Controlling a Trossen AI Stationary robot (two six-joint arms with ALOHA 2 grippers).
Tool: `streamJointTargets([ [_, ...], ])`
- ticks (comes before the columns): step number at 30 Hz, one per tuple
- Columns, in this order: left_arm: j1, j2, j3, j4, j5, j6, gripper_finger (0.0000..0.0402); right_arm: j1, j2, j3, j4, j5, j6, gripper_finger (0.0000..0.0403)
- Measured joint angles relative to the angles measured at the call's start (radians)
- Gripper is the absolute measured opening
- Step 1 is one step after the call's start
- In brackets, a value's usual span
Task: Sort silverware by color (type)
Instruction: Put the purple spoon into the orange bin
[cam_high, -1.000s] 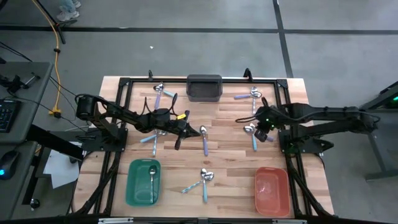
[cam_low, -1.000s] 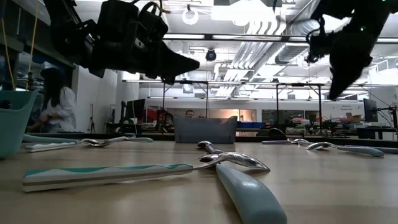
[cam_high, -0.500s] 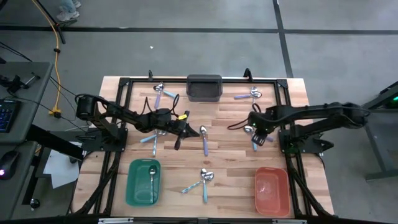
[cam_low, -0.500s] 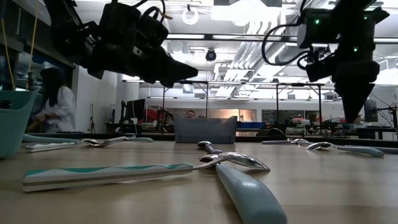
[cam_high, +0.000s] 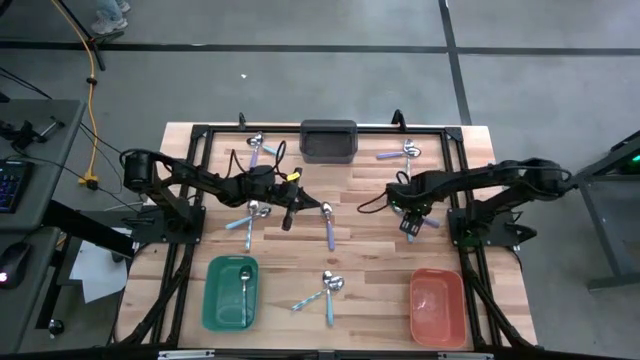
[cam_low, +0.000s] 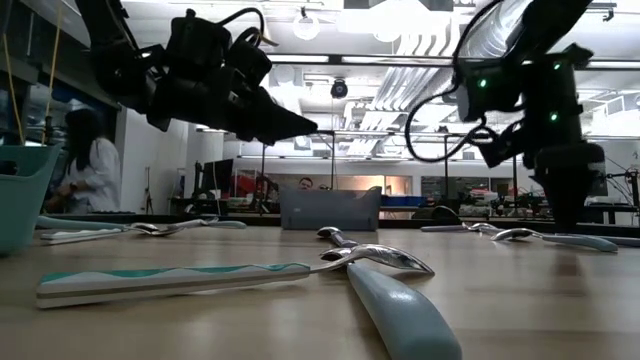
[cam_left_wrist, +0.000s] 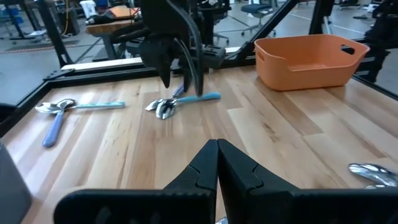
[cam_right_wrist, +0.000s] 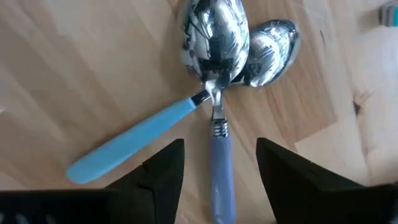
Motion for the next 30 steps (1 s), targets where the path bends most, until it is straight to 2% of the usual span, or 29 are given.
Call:
streamJointTargets([
  [9, 0.013, 0.0, 0.0, -0.045, 0.0, 0.004, 0.0, -0.089, 0.072, 0.0, 0.017, -0.031, -0.056, 0.0138],
  [15, 0.012, 0.0, -0.006, -0.05, 0.001, 0.018, 0.0, -0.099, 0.093, -0.001, 0.05, -0.049, -0.081, 0.0128],
  [25, 0.011, 0.0, -0.179, 0.216, -0.001, -0.039, 0.0, -0.099, 0.13, 0.002, 0.068, -0.048, -0.103, 0.0126],
  [30, 0.011, 0.0, -0.217, 0.295, -0.001, -0.08, 0.0, -0.098, 0.131, 0.002, 0.072, -0.045, -0.111, 0.0094],
])
